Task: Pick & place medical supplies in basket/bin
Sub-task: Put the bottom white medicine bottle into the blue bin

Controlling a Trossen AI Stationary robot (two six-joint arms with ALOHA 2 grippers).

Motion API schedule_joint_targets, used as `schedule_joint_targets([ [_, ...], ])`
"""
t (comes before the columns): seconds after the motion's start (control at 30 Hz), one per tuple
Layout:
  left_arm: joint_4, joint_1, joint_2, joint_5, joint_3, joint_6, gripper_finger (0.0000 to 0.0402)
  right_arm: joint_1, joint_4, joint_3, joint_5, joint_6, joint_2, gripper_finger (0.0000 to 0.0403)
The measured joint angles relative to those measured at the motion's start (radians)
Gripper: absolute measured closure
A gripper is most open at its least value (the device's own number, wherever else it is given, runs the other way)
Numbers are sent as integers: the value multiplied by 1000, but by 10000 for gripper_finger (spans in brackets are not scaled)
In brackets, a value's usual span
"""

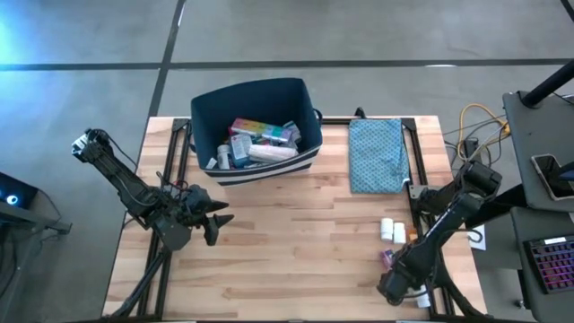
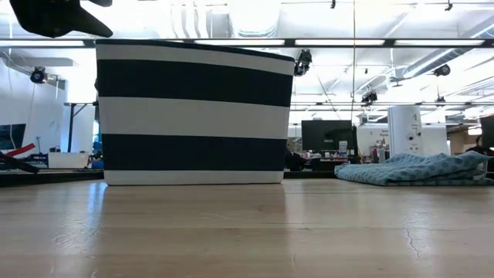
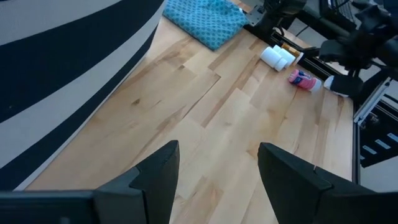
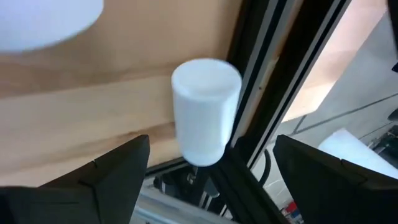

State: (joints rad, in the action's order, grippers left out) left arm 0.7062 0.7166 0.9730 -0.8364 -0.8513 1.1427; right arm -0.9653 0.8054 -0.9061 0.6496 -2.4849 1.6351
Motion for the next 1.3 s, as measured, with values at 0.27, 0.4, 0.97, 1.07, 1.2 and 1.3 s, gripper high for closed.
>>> schedule_joint_targets([
  [0.27, 0, 0, 0, 0, 0, 22, 203, 7, -83, 33, 84, 64, 40, 76],
  [0.4, 0, 0, 0, 0, 0, 23, 203, 6, -62, 9, 141, 96, 92, 76],
  [0.97, 1, 0, 0, -2, 0, 23, 203, 54, 183, -117, 220, 246, 138, 76],
  [1.07, 1, 0, 0, -1, 0, 23, 203, 63, 216, -160, 205, 256, 138, 76],
  [1.2, 1, 0, 0, -1, 0, 23, 203, 92, 208, -235, 39, 252, 137, 76],
  [1.3, 1, 0, 0, -1, 0, 23, 203, 126, 208, -281, -82, 253, 148, 76],
])
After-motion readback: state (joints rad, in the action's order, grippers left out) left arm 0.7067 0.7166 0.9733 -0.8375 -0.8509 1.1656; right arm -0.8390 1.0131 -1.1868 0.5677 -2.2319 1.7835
